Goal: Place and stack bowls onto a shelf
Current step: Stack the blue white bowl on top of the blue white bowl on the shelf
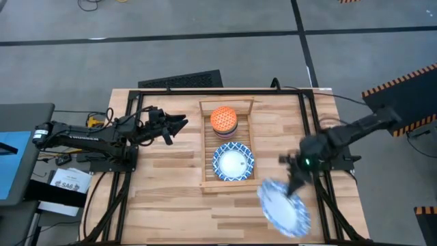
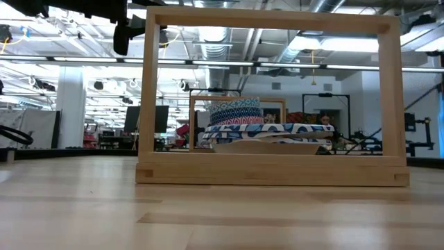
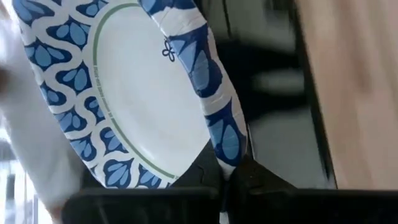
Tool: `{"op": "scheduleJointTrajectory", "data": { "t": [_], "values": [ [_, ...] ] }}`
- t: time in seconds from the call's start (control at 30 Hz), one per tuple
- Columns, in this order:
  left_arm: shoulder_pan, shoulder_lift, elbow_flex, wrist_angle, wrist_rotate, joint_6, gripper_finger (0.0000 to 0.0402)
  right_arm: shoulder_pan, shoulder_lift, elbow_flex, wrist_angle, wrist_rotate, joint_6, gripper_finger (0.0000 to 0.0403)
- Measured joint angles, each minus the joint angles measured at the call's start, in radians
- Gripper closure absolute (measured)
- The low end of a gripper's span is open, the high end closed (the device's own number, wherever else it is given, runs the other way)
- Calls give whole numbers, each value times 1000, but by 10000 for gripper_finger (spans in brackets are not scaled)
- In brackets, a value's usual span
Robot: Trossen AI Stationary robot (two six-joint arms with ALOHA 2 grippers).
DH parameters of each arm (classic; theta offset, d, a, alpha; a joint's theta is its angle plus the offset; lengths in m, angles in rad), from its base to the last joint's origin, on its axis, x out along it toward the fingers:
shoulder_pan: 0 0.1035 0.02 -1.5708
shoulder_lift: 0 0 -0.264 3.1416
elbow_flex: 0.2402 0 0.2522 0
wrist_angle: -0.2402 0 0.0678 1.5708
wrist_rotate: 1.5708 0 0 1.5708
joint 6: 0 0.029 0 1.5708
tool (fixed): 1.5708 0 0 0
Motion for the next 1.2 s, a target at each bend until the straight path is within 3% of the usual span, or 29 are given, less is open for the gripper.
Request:
{"op": "scheduleJointTrajectory", "data": {
  "t": [0.3, 0.47, 0.73, 1.0, 1.2],
  "values": [
    [0, 0, 0, 0, -1, 1, 230, -476, 143, 227, -106, 174, -263, 382],
    [0, 0, 0, 0, -3, 14, 230, -632, 272, 246, -206, 239, -294, 382],
    [0, 0, 0, -2, -3, 17, 230, -648, 452, 245, -376, 229, -364, 382],
    [0, 0, 0, -10, -5, 50, 230, -600, 560, 245, -396, 226, -372, 380],
    [0, 0, 0, -11, -5, 48, 230, -551, 632, 245, -389, 223, -364, 350]
  ]
}}
